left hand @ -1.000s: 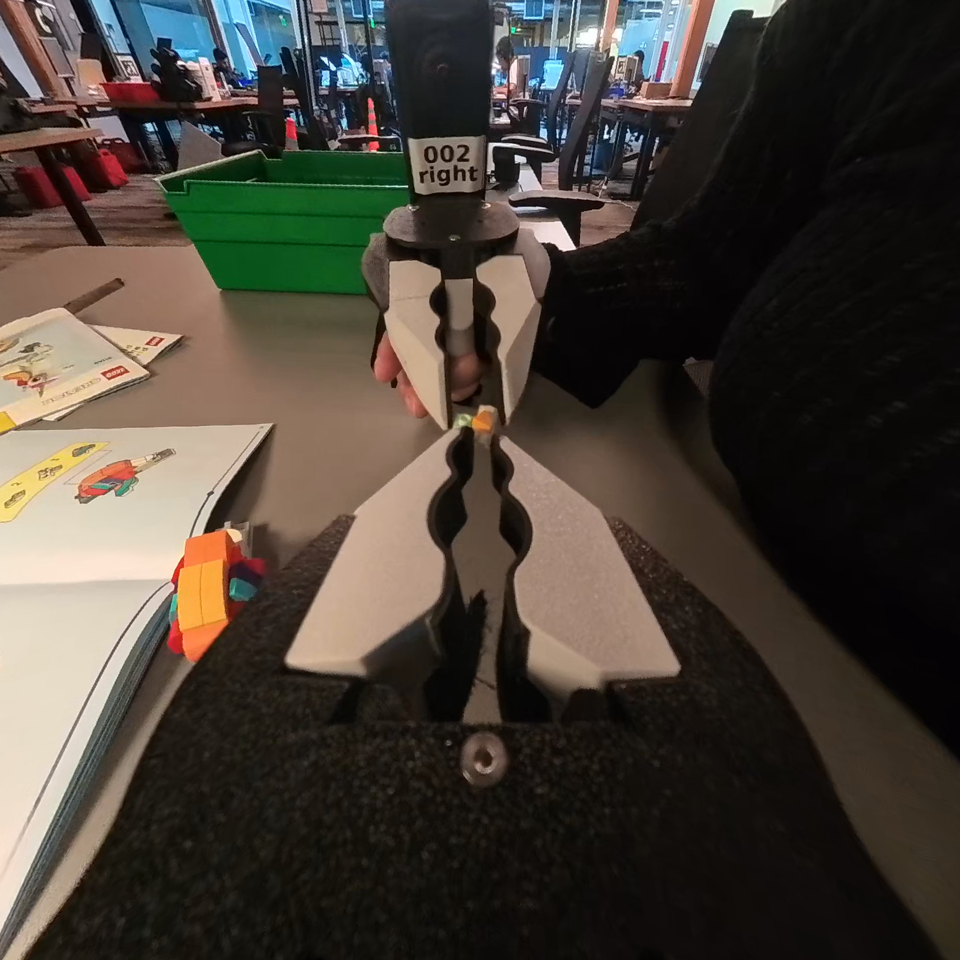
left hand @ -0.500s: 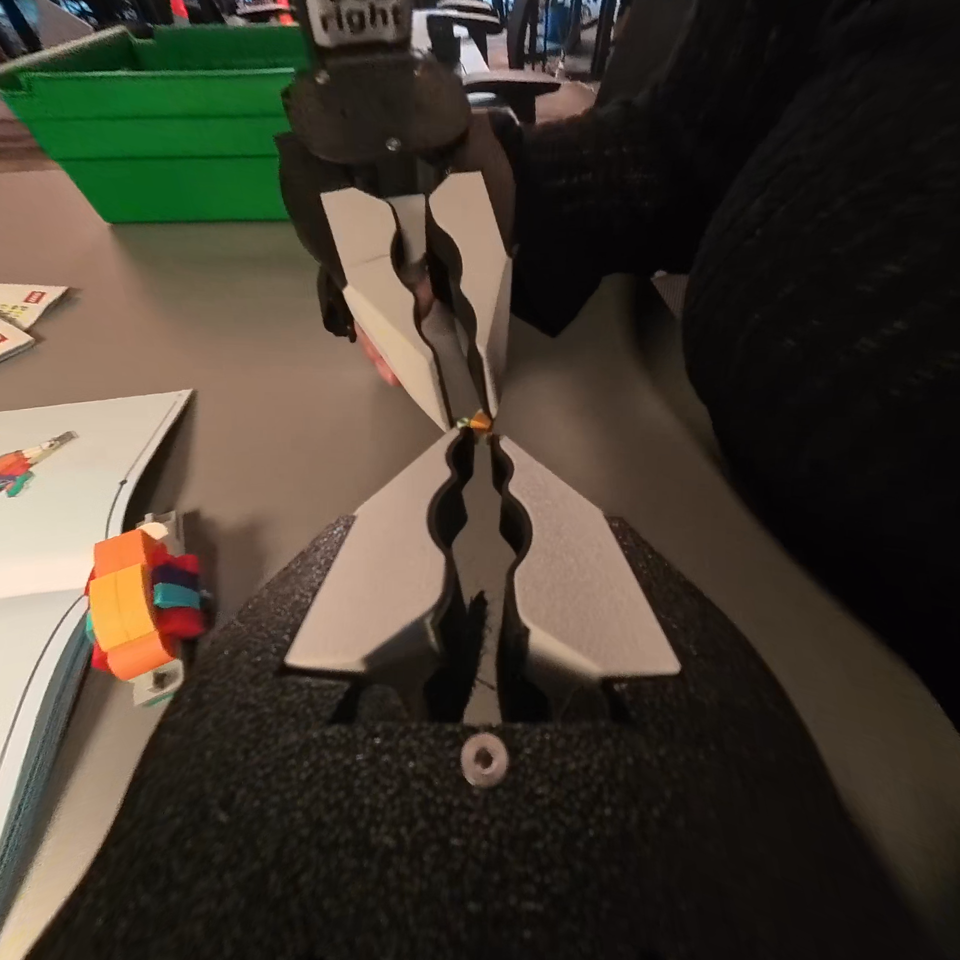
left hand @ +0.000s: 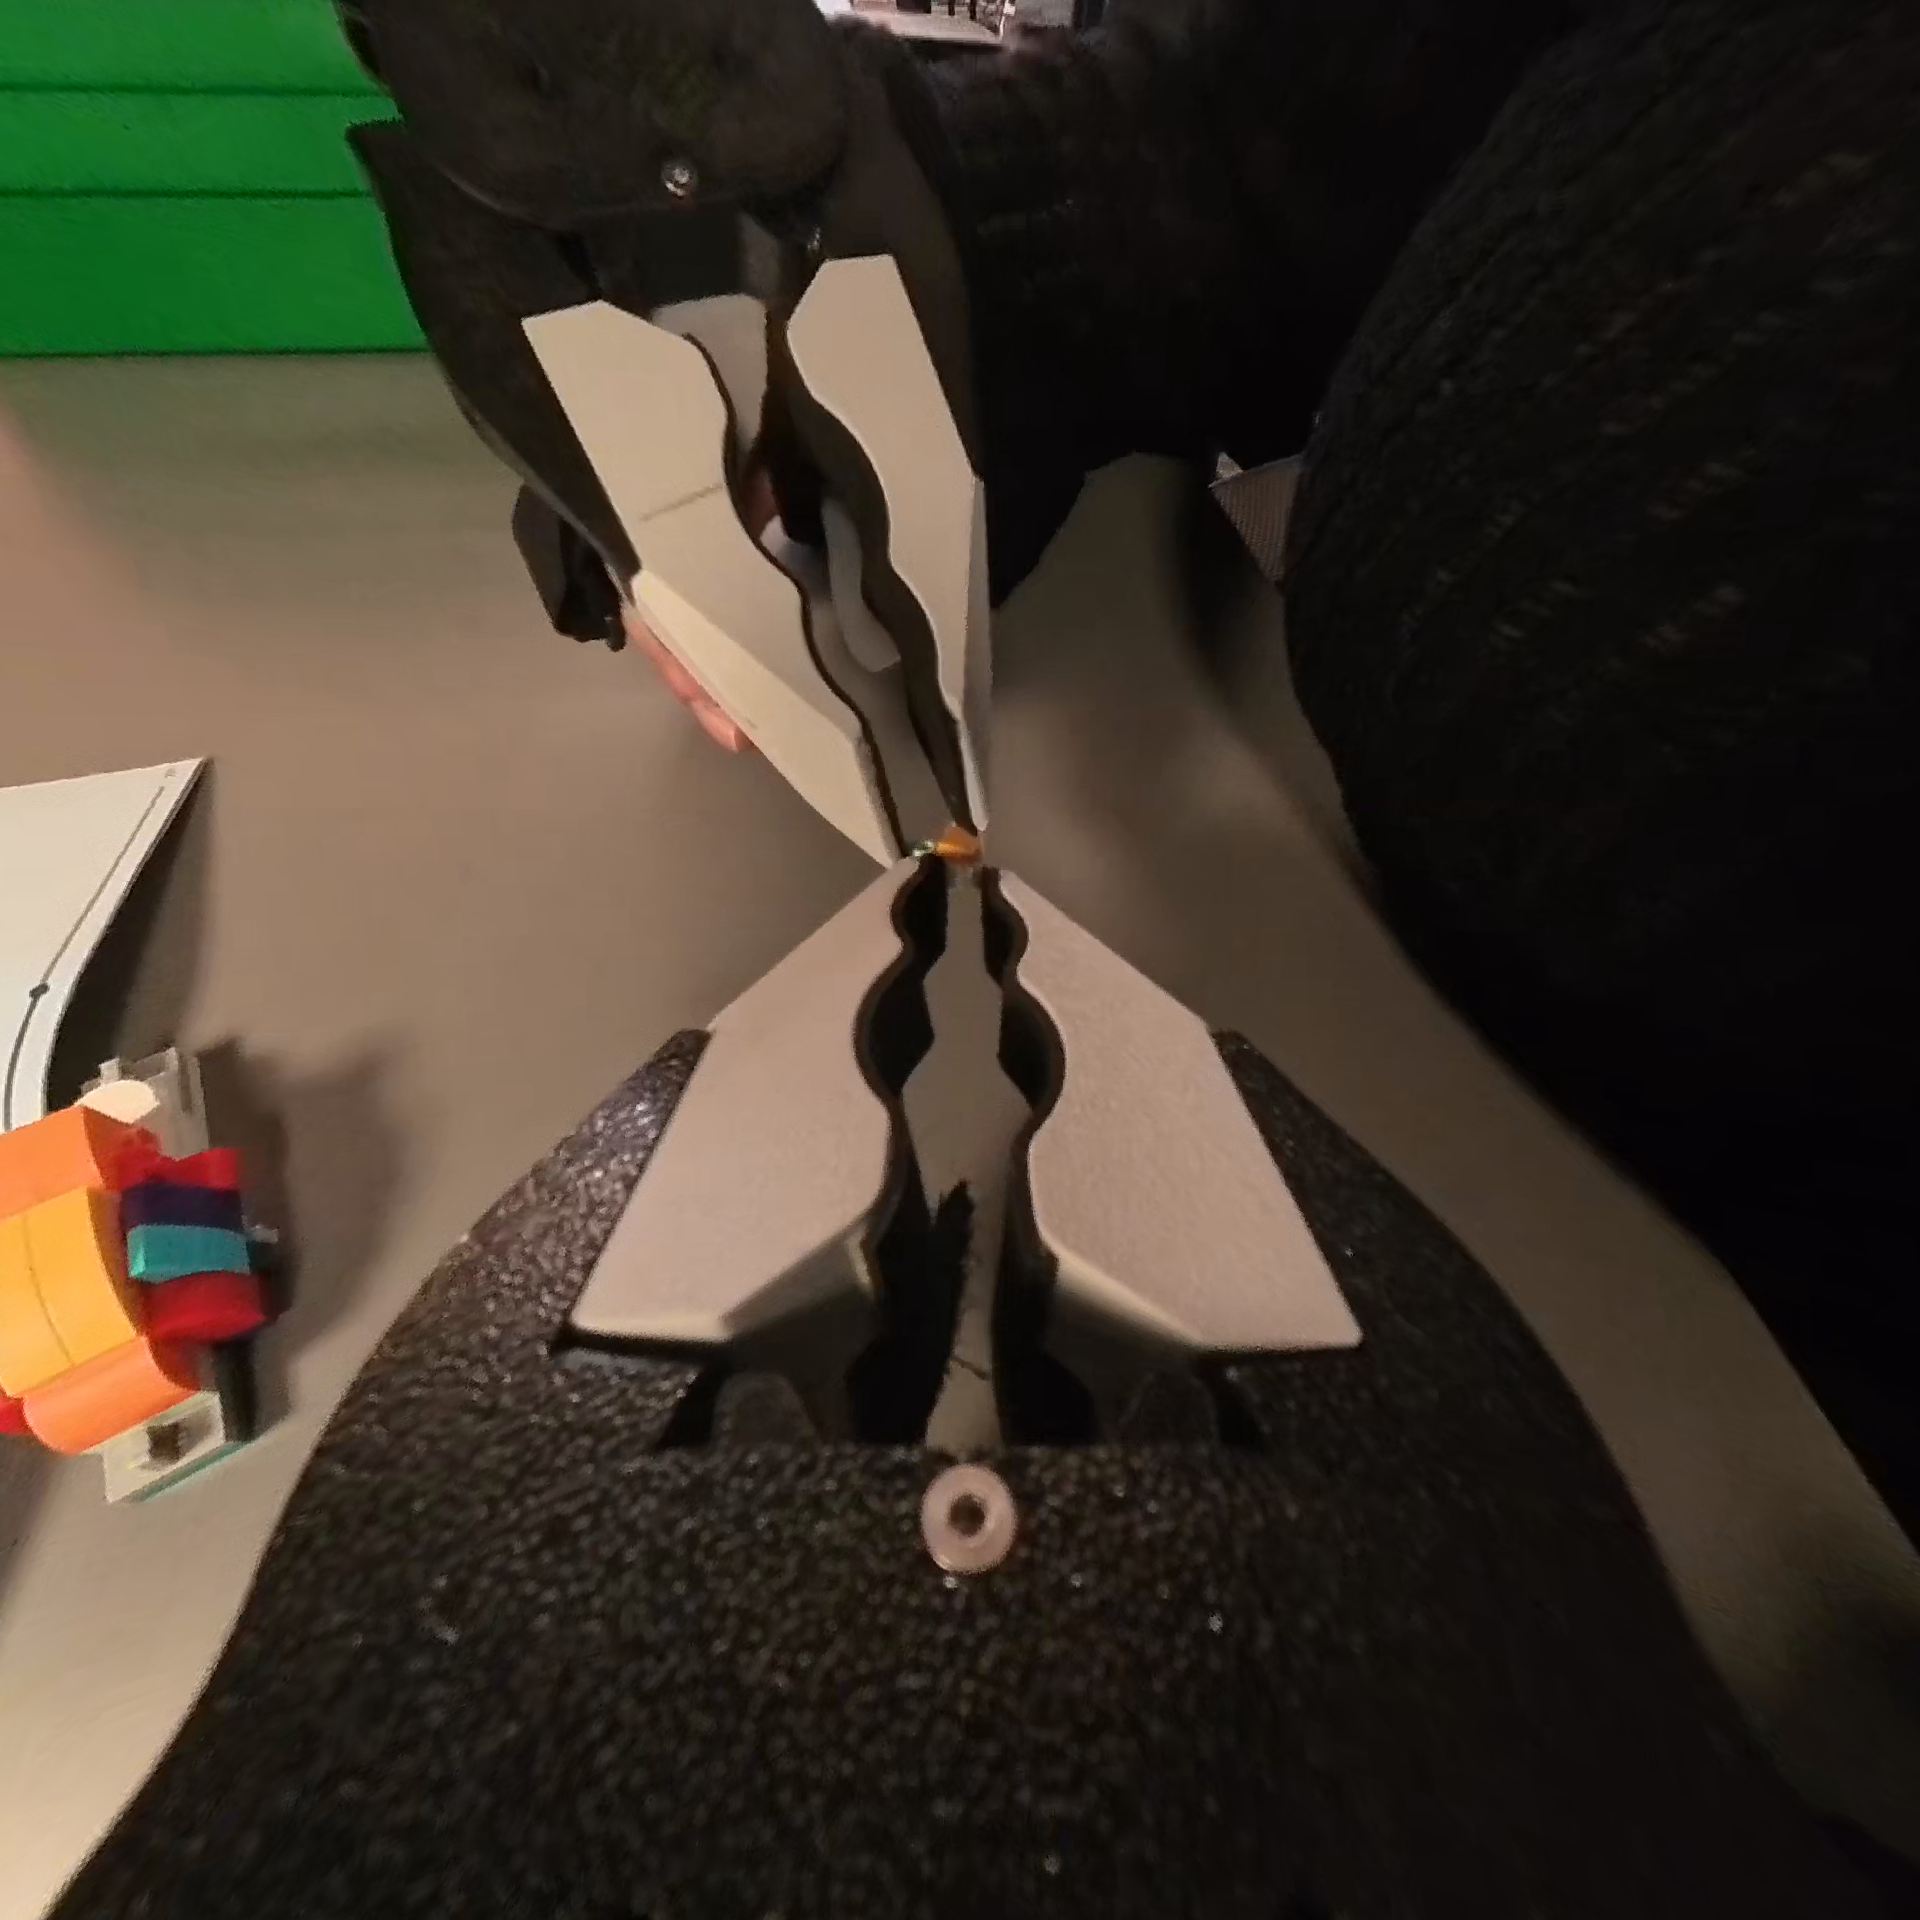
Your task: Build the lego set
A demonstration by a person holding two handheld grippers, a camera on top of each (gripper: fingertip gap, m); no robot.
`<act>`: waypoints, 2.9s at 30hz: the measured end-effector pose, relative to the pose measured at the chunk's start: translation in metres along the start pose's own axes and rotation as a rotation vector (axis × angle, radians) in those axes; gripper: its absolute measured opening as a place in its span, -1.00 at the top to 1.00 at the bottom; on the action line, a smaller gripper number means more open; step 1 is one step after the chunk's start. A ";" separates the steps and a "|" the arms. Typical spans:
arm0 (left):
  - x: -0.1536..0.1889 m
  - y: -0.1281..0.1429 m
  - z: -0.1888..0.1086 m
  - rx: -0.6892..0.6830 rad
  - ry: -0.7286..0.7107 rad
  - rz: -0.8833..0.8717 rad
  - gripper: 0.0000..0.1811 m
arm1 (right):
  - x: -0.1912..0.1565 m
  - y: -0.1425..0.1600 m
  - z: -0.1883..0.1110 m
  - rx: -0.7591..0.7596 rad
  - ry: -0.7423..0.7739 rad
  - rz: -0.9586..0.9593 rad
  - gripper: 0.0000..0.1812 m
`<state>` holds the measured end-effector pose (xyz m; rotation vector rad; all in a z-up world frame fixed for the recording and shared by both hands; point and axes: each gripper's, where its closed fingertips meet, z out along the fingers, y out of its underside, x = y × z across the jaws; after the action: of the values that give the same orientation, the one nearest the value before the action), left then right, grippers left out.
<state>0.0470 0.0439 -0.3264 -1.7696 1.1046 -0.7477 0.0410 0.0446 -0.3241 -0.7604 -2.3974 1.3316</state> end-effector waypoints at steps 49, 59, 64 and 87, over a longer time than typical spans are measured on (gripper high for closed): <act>-0.063 -0.039 -0.050 0.265 -0.481 0.046 0.95 | 0.068 -0.047 -0.033 0.339 0.861 -0.076 0.96; -0.010 -0.017 -0.072 0.130 -0.532 -0.064 0.95 | 0.080 -0.038 -0.025 0.316 0.652 0.152 0.69; 0.012 0.029 -0.094 -0.017 -0.712 -0.176 0.95 | 0.092 -0.044 0.033 0.155 0.389 0.230 0.65; 0.031 0.062 -0.172 0.034 -1.049 -0.311 0.94 | 0.100 -0.037 0.125 -0.208 0.142 0.067 0.93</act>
<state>-0.1058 -0.0600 -0.3094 -1.9235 0.1120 0.0591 -0.1135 -0.0005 -0.3587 -0.9643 -2.4396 1.0232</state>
